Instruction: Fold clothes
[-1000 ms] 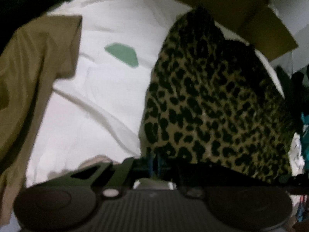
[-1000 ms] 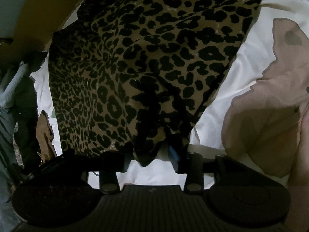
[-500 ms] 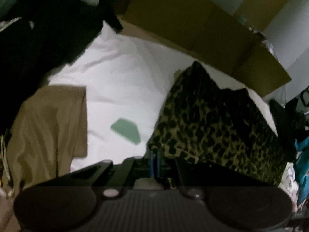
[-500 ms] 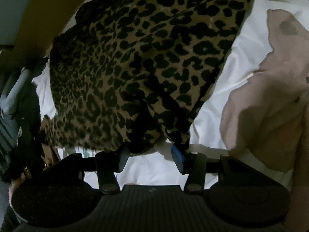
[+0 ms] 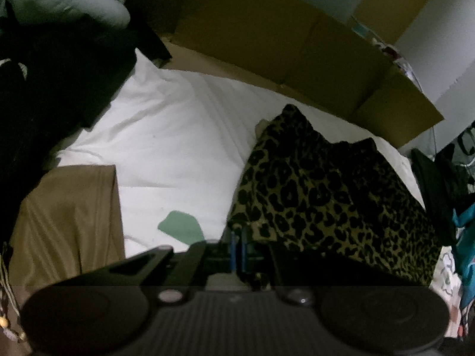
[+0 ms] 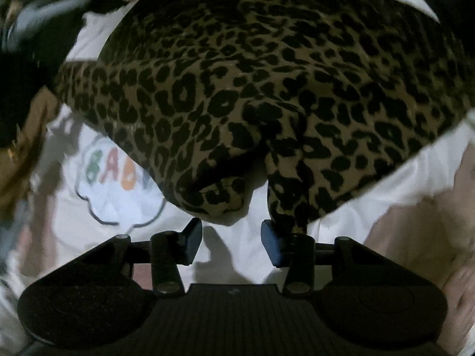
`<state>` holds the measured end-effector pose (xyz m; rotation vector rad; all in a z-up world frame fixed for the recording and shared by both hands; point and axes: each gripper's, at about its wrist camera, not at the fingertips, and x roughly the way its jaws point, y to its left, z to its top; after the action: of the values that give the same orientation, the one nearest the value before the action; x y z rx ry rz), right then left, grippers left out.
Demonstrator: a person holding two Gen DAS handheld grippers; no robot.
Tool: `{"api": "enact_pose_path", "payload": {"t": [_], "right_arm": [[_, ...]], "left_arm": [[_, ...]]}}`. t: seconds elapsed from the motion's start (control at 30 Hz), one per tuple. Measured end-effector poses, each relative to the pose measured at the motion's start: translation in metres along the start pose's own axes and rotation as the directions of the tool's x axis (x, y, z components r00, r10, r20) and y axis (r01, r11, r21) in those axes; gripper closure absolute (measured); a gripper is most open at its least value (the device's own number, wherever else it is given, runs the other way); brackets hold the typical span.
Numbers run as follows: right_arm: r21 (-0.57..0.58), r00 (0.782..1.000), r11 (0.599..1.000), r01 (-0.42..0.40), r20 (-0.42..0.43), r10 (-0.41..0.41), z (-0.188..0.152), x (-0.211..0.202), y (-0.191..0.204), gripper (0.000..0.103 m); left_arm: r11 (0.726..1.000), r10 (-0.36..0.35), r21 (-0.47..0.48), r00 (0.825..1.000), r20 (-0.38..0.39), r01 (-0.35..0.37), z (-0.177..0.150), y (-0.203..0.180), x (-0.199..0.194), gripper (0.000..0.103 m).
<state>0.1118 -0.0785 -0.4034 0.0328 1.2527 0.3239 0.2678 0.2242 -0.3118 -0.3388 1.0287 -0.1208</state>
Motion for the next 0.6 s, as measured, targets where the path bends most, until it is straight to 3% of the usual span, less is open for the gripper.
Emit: {"api": "enact_pose_path", "payload": {"t": [0.17,0.3,0.5,0.6], "right_arm": [[-0.170,0.991,0.978,0.122,0.078,-0.110,-0.004,0.001,0.025,0.057],[-0.186,0.971,0.965,0.185,0.183,-0.151,0.003,-0.010,0.029,0.058],[-0.129,0.971,0.979,0.161,0.200,-0.133,0.018,-0.008,0.025,0.067],[-0.084,0.968,0.986,0.145,0.220,-0.123,0.025,-0.010,0.024,0.083]], "left_arm": [[1.000,-0.007,-0.002,1.000,0.000,0.007,-0.001,0.003,-0.001,0.099],[1.000,-0.012,-0.004,1.000,-0.002,0.012,-0.001,0.004,0.000,0.099],[1.000,-0.018,-0.005,1.000,-0.008,0.018,-0.004,0.004,0.001,0.099],[1.000,-0.020,-0.007,1.000,-0.010,0.019,-0.006,0.005,-0.001,0.099]]}}
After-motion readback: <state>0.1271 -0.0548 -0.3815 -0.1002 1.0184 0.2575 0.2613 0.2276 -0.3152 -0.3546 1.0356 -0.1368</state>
